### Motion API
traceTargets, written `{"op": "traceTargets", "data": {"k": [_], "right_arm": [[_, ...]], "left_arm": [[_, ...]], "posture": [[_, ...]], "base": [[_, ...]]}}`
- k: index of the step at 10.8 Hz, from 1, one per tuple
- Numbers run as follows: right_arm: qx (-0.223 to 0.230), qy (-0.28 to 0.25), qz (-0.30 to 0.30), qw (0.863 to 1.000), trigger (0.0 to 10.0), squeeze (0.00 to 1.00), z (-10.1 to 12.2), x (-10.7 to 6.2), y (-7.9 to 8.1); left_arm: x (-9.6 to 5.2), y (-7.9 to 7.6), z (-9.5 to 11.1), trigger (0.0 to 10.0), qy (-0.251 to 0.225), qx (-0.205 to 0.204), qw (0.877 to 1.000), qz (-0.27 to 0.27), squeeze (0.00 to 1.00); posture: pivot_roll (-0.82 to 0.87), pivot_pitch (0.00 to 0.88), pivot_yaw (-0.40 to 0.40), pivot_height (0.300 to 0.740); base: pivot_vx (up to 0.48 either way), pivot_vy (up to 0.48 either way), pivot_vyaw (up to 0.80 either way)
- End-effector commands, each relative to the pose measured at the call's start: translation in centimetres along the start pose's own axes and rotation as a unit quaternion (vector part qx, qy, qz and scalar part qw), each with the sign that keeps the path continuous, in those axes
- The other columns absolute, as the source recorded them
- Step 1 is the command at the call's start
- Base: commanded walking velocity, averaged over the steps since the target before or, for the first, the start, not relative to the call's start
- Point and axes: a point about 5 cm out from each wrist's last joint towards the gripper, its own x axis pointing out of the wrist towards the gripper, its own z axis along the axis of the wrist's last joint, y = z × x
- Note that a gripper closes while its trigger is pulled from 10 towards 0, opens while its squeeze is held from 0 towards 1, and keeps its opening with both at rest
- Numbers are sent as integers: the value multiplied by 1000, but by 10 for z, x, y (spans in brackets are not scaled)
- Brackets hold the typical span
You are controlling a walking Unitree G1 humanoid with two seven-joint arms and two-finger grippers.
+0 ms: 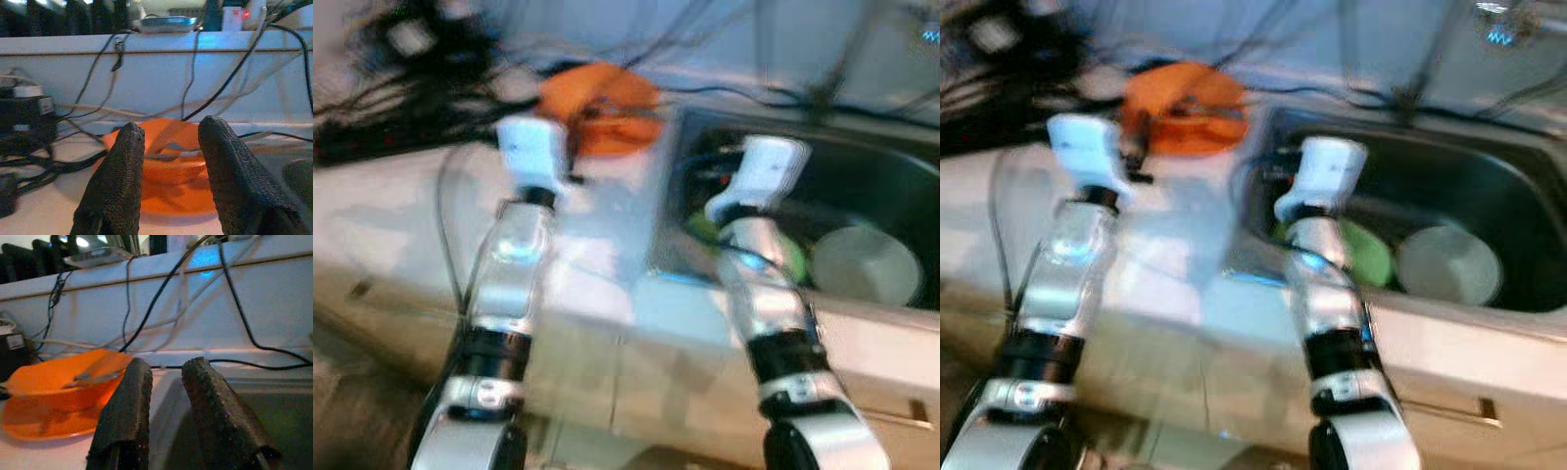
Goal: Kitchen organization
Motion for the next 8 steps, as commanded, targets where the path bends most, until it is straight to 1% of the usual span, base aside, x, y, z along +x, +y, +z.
{"op": "traceTargets", "data": {"k": [1, 5, 8], "right_arm": [[-3, -5, -15, 1000, 10000, 0, 2, 0, -9], [-4, -5, -11, 1000, 10000, 0, 2, 1, -8], [-4, -3, -9, 1000, 10000, 0, 1, 0, -6]], "left_arm": [[1, -12, 3, 10000, -4, -3, 1000, -21, 0], [1, -15, 3, 10000, -6, -4, 1000, -26, 0], [0, -14, 4, 10000, -6, -4, 1000, -25, 0]], "posture": [[62, 67, -36, 740], [64, 56, -38, 740], [65, 63, -39, 740]], "base": [[296, 0, 0], [292, 0, 0], [296, 0, 0]]}}
